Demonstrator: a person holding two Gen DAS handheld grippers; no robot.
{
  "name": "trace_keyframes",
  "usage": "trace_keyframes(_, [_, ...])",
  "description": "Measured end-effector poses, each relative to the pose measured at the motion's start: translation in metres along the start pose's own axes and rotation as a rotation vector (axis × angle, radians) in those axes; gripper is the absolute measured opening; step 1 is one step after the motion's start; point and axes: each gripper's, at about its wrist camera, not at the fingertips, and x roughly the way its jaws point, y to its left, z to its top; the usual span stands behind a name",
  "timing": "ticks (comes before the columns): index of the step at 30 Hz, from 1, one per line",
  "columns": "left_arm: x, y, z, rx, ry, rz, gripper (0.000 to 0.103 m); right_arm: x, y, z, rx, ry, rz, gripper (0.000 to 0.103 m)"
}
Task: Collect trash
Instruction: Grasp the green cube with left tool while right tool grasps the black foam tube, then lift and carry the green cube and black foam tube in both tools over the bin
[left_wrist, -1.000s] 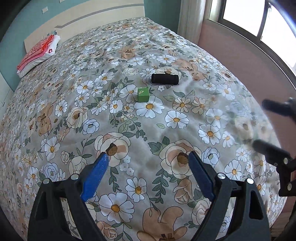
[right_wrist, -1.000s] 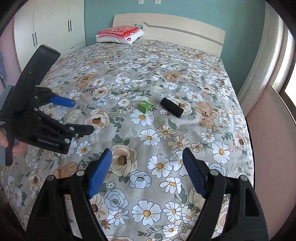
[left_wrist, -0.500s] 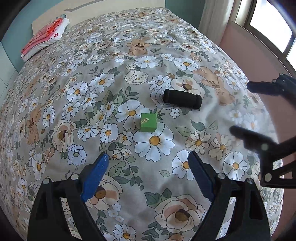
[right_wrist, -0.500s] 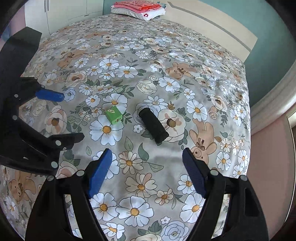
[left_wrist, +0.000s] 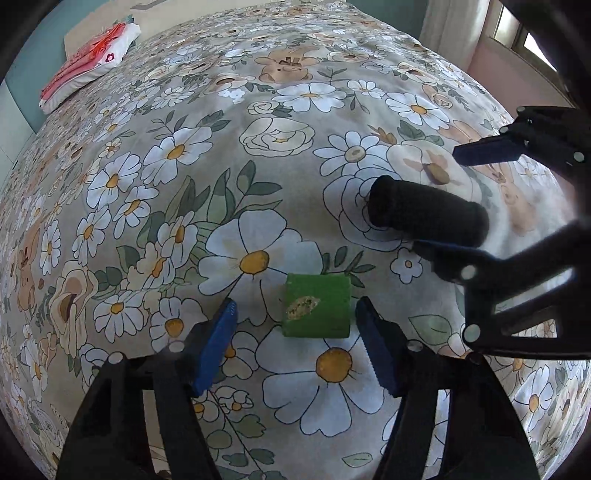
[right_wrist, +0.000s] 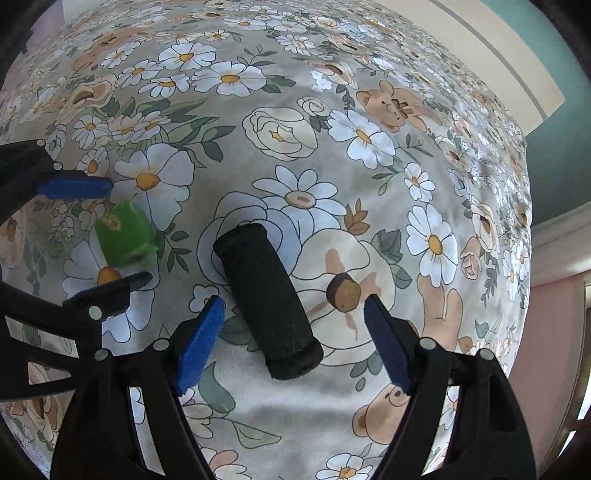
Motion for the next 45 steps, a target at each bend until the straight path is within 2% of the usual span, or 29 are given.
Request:
trace_keyframes(2, [0.004,0.001,0.003,0.005,-0.016,-0.011,0.057,0.01,0.0,0.003,0.017,0.015,0.039,0.07])
trace_keyframes(4, [0.007,0.002,0.005,0.008,-0.028,-0.023,0.042,0.017,-0.001,0.002,0.051,0.017,0.087,0.057])
trace_keyframes(6, [0.01,0.004,0.005,0.003,-0.028,-0.051,0.032,0.019,-0.005,-0.002,0.084,-0.001,0.109,0.054])
trace_keyframes(10, [0.009,0.007,0.001,-0.006,-0.051,-0.076,0.032,0.013,-0.012,-0.011,0.181,-0.048,0.134,0.045])
trace_keyframes(16, [-0.007,0.014,-0.005,-0.015,-0.057,-0.089,0.032,-0.013,-0.01,-0.019,0.243,-0.082,0.07,0.043])
trace_keyframes(24, [-0.073,0.04,-0.011,0.002,-0.149,-0.089,0.032,-0.091,0.005,-0.028,0.31,-0.181,-0.037,0.043])
trace_keyframes(29, [-0.115,0.062,-0.021,0.027,-0.221,-0.074,0.032,-0.138,0.029,-0.028,0.335,-0.257,-0.095,0.043])
trace_keyframes(34, [-0.142,0.093,-0.042,0.011,-0.265,-0.046,0.032,-0.167,0.063,-0.028,0.366,-0.341,-0.098,0.043])
trace_keyframes(40, [-0.163,0.122,-0.078,0.016,-0.291,0.004,0.032,-0.186,0.112,-0.032,0.349,-0.375,-0.12,0.043])
trace_keyframes(45, [-0.193,0.133,-0.113,0.01,-0.32,0.003,0.032,-0.208,0.15,-0.04,0.327,-0.387,-0.147,0.043])
